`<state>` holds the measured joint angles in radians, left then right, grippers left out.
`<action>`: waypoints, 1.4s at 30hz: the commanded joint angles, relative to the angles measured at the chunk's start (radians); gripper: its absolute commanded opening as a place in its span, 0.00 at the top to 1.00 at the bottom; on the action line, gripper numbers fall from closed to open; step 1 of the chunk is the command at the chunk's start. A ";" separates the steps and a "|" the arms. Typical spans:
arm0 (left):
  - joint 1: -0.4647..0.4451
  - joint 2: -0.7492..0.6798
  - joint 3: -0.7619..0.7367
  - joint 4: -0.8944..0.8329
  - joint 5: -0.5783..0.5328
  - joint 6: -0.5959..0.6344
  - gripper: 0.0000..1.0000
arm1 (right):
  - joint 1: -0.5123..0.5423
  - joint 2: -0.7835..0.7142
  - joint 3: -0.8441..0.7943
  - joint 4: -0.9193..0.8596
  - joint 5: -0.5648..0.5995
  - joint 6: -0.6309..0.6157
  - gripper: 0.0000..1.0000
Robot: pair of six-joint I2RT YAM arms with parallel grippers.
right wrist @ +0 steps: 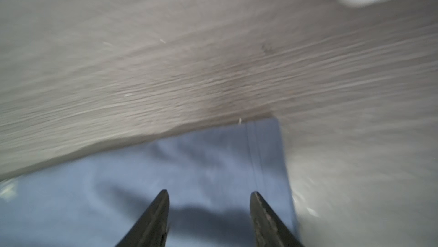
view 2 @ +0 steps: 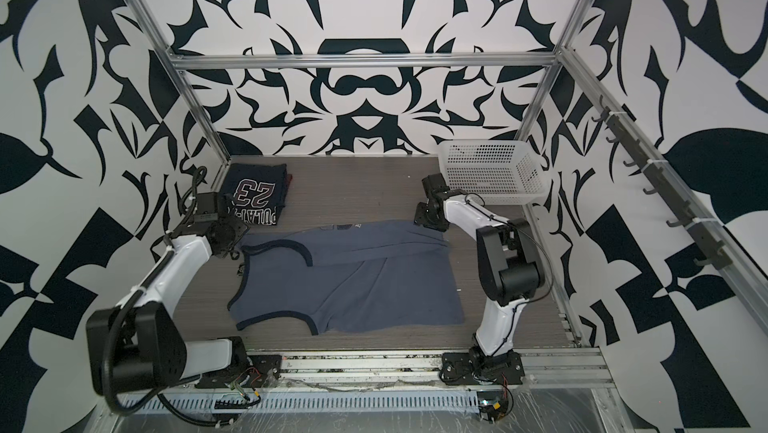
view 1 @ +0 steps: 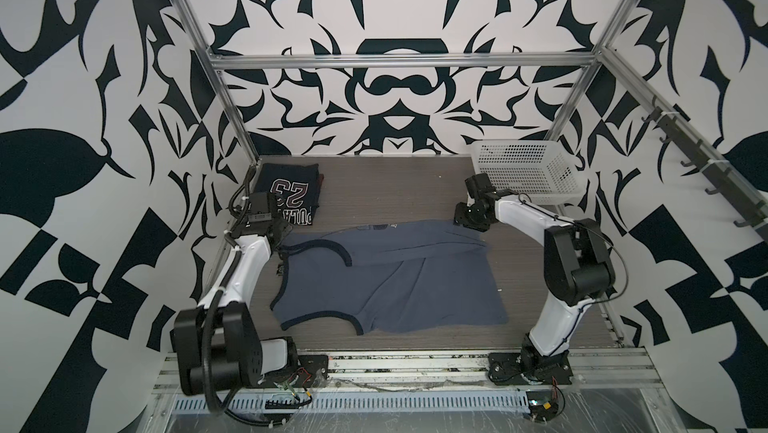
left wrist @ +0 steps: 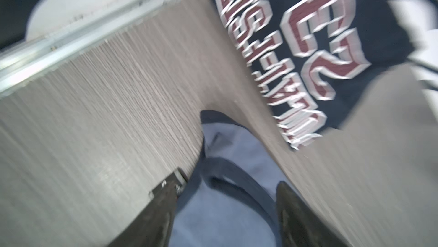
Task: Fold and stack the tank tops
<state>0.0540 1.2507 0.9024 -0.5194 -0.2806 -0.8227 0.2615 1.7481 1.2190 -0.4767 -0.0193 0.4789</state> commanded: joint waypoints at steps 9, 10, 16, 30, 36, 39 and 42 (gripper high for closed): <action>-0.598 -0.154 -0.029 -0.481 0.026 -0.229 0.27 | 0.023 -0.544 -0.340 -0.330 0.002 0.110 0.27; -0.661 -0.164 -0.041 -0.504 0.032 -0.271 0.27 | 0.033 -0.584 -0.370 -0.362 0.006 0.134 0.27; -1.030 -0.161 -0.102 -0.518 0.092 -0.537 0.26 | 0.121 -0.741 -0.523 -0.451 0.007 0.316 0.19; -1.359 -0.004 -0.194 -0.342 0.093 -0.801 0.39 | 0.196 -0.839 -0.606 -0.524 0.087 0.461 0.19; -1.360 -0.009 -0.271 -0.235 0.065 -0.827 0.44 | 0.204 -0.832 -0.643 -0.499 0.085 0.490 0.19; -1.358 0.015 -0.288 -0.189 0.056 -0.830 0.45 | 0.208 -0.814 -0.664 -0.480 0.084 0.508 0.19; -1.349 0.069 -0.282 -0.190 0.046 -0.810 0.46 | 0.211 -0.799 -0.679 -0.454 0.085 0.524 0.19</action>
<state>-1.3018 1.2816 0.6239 -0.7238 -0.2020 -1.6169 0.4652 0.9382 0.5526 -0.9493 0.0422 0.9657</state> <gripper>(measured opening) 0.540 0.809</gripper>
